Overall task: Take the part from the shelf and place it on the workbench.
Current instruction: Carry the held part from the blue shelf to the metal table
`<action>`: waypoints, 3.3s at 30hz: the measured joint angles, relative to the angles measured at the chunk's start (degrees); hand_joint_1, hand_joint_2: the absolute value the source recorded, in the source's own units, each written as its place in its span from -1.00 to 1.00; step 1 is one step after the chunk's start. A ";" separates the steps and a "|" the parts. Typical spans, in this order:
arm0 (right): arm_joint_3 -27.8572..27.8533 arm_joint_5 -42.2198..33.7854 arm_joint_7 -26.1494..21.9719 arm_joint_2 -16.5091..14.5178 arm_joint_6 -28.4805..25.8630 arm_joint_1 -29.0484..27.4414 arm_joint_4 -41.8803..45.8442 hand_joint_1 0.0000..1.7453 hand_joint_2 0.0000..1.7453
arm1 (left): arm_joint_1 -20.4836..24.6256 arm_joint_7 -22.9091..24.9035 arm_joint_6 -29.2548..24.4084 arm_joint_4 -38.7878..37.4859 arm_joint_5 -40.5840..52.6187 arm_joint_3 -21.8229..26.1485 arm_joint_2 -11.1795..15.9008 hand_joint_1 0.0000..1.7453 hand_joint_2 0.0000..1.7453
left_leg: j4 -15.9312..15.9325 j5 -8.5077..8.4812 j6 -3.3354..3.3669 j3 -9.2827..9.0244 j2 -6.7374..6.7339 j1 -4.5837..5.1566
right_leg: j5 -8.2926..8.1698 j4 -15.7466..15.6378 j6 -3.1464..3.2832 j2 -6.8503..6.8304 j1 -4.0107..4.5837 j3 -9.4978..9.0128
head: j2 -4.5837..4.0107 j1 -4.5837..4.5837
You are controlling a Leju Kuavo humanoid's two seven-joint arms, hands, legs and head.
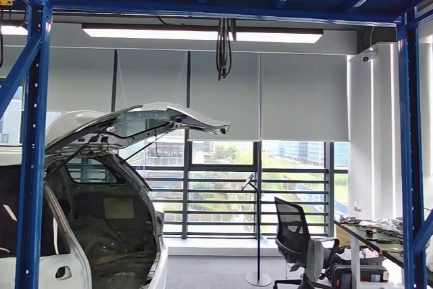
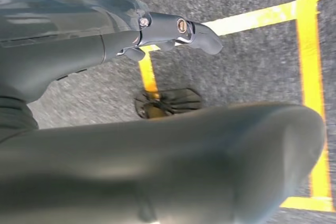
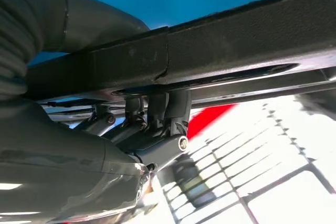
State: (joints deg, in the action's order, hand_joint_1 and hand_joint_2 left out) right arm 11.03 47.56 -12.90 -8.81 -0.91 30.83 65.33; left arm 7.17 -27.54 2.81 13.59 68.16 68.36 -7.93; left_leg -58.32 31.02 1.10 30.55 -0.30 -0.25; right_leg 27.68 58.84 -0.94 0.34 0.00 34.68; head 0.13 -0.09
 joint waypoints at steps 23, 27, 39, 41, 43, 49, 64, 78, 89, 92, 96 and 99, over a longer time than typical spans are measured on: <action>12.84 -63.26 -10.24 4.00 30.13 -14.11 37.10 1.00 1.00 | -0.87 -7.24 0.64 0.00 -2.90 2.27 0.38 -1.00 1.00 | 0.00 0.08 -0.06 0.03 -0.05 0.00 | 0.02 -0.03 0.00 0.05 -0.02 0.03 | 0.00 0.00; 17.18 -65.32 -9.42 4.37 31.21 -14.10 38.53 1.00 1.00 | -1.15 -6.84 0.49 0.00 -2.89 2.24 0.46 -1.00 1.00 | 0.01 0.08 -0.07 0.02 -0.05 -0.03 | 0.03 -0.02 0.00 0.04 0.01 0.01 | 0.00 0.00; 20.41 -69.54 -8.91 4.43 31.92 -14.03 38.55 1.00 1.00 | -1.43 -6.37 -0.05 0.00 -2.06 2.02 0.81 -1.00 1.00 | -0.17 0.12 0.28 0.05 -0.04 0.35 | -0.18 -0.26 -0.34 0.01 -0.40 -0.11 | 0.00 0.00; 20.49 -69.71 -8.87 4.46 31.81 -14.02 38.74 1.00 1.00 | -1.50 -6.42 -0.01 0.00 -2.07 2.02 0.87 -1.00 1.00 | 0.32 -0.22 0.74 -0.27 -0.13 -0.02 | 0.20 0.09 -0.65 0.01 -0.40 -0.05 | 0.00 -0.01; 20.55 -69.60 -9.04 4.58 31.76 -13.98 38.97 1.00 1.00 | -1.51 -6.42 0.12 0.00 -2.11 2.02 0.91 -1.00 1.00 | 0.79 -0.47 1.13 -0.72 -0.26 -0.51 | 2.24 3.71 -1.02 -0.02 -0.44 1.50 | 0.00 -0.01; 20.73 -68.84 -9.99 5.85 32.00 -14.22 39.05 1.00 1.00 | -2.28 -6.22 0.79 0.00 -2.40 2.03 1.04 -1.00 1.00 | 0.74 0.38 0.53 -1.84 -0.26 -0.93 | 1.83 11.21 -1.82 -0.13 -1.10 6.48 | 0.00 -0.02; 20.81 -68.33 -10.97 7.70 31.97 -15.06 39.91 1.00 1.00 | -2.65 -5.66 0.62 0.00 -2.00 2.04 1.37 -1.00 1.00 | -12.45 5.63 -1.46 4.80 -0.13 -1.05 | -1.55 0.76 1.37 0.01 -0.60 2.40 | 0.00 0.09; 20.95 -67.81 -11.05 8.60 32.24 -16.05 39.79 1.00 1.00 | -2.73 -5.66 0.12 -0.02 -1.95 2.04 1.51 -1.00 1.00 | -1.17 -1.65 1.40 2.14 -0.28 -0.20 | 7.33 16.50 -1.37 -0.03 -0.53 6.51 | 0.00 0.07; 21.46 -67.78 -11.05 8.49 32.57 -15.91 39.85 1.00 1.00 | -2.69 -5.66 0.20 -0.07 -1.95 2.04 1.32 -1.00 1.00 | -4.44 1.15 -0.46 4.26 -0.04 -0.10 | 0.41 -3.16 2.35 -0.57 0.57 -4.16 | 0.00 0.09; 21.93 -67.78 -11.05 8.41 32.71 -16.09 39.66 1.00 1.00 | -2.77 -5.66 0.24 -0.07 -1.95 2.04 1.42 -1.00 1.00 | -13.87 6.32 -1.30 7.26 0.00 -0.57 | -0.24 -2.79 2.21 -0.73 0.41 -2.85 | 0.00 0.09; 22.52 -67.86 -11.05 8.29 32.81 -16.16 39.34 1.00 1.00 | -2.82 -5.66 0.35 -0.07 -1.95 2.04 1.64 -1.00 1.00 | -7.08 2.29 -2.88 2.18 -0.01 -1.62 | -0.47 -0.97 1.35 -0.72 -0.29 -0.83 | 0.00 0.09; 22.76 -68.02 -11.06 8.04 32.81 -16.09 39.32 1.00 1.00 | -2.71 -5.65 0.38 -0.15 -1.92 2.04 1.52 -1.00 1.00 | -1.90 1.07 -2.58 -0.17 0.31 -1.78 | -0.66 0.77 0.11 -0.43 -0.16 0.81 | 0.01 0.03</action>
State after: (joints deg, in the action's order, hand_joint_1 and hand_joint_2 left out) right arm 33.79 -20.46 -23.97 -0.77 31.90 14.74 104.65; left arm 4.46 -33.19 3.20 13.44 66.24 70.40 -6.42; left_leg -60.21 32.09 -1.49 30.38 0.01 -2.03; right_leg 27.02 59.61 -0.84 -0.09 -0.16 35.49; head 0.14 -0.06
